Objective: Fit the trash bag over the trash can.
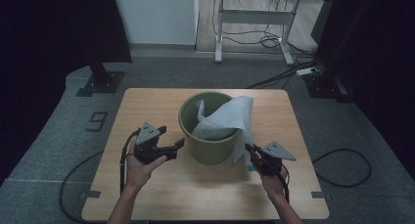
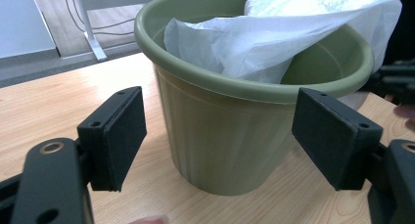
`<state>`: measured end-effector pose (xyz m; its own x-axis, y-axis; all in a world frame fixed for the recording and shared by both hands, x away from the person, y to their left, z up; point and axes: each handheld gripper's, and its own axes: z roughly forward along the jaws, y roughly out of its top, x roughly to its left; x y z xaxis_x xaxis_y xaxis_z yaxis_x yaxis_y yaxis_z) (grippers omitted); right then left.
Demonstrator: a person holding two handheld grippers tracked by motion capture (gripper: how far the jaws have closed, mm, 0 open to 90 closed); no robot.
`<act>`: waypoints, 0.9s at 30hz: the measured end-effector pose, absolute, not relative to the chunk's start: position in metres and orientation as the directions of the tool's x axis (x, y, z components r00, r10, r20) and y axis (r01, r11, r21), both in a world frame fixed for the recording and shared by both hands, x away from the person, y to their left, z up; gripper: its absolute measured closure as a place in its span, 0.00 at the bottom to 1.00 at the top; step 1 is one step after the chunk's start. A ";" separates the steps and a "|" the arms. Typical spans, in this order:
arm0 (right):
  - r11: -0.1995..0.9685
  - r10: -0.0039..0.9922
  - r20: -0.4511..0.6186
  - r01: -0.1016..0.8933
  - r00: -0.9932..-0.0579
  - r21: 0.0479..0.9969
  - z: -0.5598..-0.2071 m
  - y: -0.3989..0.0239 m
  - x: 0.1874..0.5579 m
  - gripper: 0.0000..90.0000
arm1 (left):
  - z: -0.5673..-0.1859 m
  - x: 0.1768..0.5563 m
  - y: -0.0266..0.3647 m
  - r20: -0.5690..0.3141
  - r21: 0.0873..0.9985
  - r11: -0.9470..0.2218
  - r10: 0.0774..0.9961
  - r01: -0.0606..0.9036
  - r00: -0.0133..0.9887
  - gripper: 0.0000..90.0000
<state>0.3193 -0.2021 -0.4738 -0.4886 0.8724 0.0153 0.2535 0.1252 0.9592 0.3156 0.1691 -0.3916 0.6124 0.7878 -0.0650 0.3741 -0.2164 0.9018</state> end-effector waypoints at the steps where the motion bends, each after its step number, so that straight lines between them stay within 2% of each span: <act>1: 0.125 0.872 0.015 0.253 -0.489 0.959 -0.474 -0.202 0.319 0.95 | -0.392 0.316 0.169 -0.065 0.902 -0.216 0.788 0.374 0.612 0.23; 12: 0.116 0.872 -0.020 0.168 -0.488 0.979 -0.428 -0.225 0.319 0.98 | -0.388 0.319 0.166 -0.062 0.901 -0.216 0.793 0.375 0.606 0.23; 22: 0.113 0.858 -0.042 0.108 -0.513 0.988 -0.395 -0.221 0.319 0.98 | -0.383 0.319 0.158 -0.048 0.903 -0.231 0.783 0.362 0.621 0.23; 27: 0.126 0.848 -0.048 0.113 -0.528 0.986 -0.388 -0.217 0.321 0.98 | -0.383 0.319 0.154 -0.046 0.903 -0.236 0.778 0.359 0.626 0.23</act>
<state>0.3208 -0.2171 -0.3878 -0.5282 0.8477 -0.0482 0.1126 0.1262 0.9856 0.3192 0.1537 -0.3827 0.6264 0.7782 -0.0458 0.3595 -0.2362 0.9028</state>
